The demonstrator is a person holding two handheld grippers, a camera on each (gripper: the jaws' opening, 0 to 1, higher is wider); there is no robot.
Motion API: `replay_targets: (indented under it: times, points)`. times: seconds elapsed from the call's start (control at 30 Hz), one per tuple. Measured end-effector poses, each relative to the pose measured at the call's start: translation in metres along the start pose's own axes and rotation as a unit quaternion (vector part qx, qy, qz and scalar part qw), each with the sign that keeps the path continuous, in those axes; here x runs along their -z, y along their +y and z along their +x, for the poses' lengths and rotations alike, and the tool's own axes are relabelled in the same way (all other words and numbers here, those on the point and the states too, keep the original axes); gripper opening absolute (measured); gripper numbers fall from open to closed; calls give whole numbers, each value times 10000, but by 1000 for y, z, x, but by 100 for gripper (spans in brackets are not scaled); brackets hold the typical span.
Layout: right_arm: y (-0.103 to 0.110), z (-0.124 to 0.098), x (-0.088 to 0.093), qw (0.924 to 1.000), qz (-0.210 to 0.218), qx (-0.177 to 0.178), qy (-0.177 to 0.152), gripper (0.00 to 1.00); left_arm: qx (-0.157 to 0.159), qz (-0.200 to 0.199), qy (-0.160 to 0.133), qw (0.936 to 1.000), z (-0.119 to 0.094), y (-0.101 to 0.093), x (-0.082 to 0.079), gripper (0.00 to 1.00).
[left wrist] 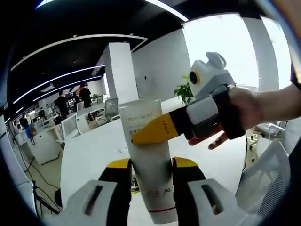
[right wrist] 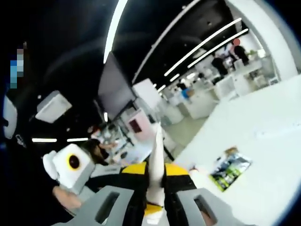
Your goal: Arrange the skincare products in the storage area until every visible bottle or jar stands upright without overlapping.
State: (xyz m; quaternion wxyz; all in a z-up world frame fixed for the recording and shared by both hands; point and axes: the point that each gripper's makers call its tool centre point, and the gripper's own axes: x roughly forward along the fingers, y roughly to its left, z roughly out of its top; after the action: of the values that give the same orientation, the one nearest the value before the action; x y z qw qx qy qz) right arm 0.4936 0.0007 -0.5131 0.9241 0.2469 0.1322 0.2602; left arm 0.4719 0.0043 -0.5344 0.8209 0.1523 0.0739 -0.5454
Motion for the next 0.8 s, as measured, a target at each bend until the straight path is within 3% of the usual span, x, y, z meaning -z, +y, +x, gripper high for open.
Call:
replay_targets:
  times: [0.23,0.4,0.63,0.8]
  points:
    - [3,-7,7,9974,-694,-56,185,4,187,-28,49,9998,-1,-7,2,30]
    - [0,-14,9,9961,-846,-13,240,3,316,77,132,9994,-3,-14,6,31]
    - [-1,-26,-4,9955,-944,-73,99,3,489,-553,49,9973,-11,-9,7,42]
    - [17,-32,-12,9921,-1154,-484,53,3,801,-824,-199,9932,-18,-7,-5,49]
